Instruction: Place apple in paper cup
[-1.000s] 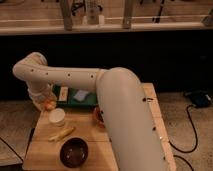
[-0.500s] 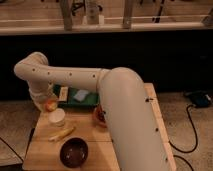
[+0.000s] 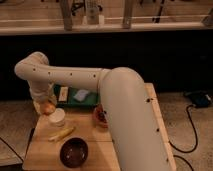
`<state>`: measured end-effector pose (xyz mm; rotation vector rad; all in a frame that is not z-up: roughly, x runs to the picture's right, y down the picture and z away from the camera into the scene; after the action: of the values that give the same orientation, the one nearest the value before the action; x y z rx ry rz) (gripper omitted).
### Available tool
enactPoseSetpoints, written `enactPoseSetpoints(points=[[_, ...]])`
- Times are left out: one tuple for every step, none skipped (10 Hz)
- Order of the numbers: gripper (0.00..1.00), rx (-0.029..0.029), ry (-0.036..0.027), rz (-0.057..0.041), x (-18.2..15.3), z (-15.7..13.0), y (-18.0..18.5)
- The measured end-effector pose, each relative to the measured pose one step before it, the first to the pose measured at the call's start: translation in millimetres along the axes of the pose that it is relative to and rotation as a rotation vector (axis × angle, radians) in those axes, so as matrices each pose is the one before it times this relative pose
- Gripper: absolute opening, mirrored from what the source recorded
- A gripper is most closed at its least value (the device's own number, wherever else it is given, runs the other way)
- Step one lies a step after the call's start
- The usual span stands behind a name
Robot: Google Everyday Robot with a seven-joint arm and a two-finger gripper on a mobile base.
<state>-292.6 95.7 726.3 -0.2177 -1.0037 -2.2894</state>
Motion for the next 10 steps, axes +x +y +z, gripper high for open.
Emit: enactPoseSetpoints(points=[[0.8,-0.00017,0.00022,-0.00047,-1.7,-0.61,0.73],[0.8,0.00063,0.00107,-0.00075,-1.13,0.01,0.44],[0.8,0.00271,0.0067,-0.004,-0.15,-0.41,-0.42],[0.8,0.00154,0.00341,-0.00349,-0.13,-0.48,-0.32],[0.8,0.00188,0.00125,-0.00332,-0.16,0.15,-0.13],[0.8,0.00251,0.00016,-0.00539,0.21,-0.09,-0.07],[0.8,0.00351,0.00018,-0.00793,0.88,0.26,0.02],[0.8,0.00115,0.0003,-0.00065,0.4,-0.1,-0.02],[0.8,-0.00005,-0.00336,0.00326,-0.39,0.39,1.39],[0.8,-0.00041,-0.00446,0.00222,-0.6,-0.44,2.09]])
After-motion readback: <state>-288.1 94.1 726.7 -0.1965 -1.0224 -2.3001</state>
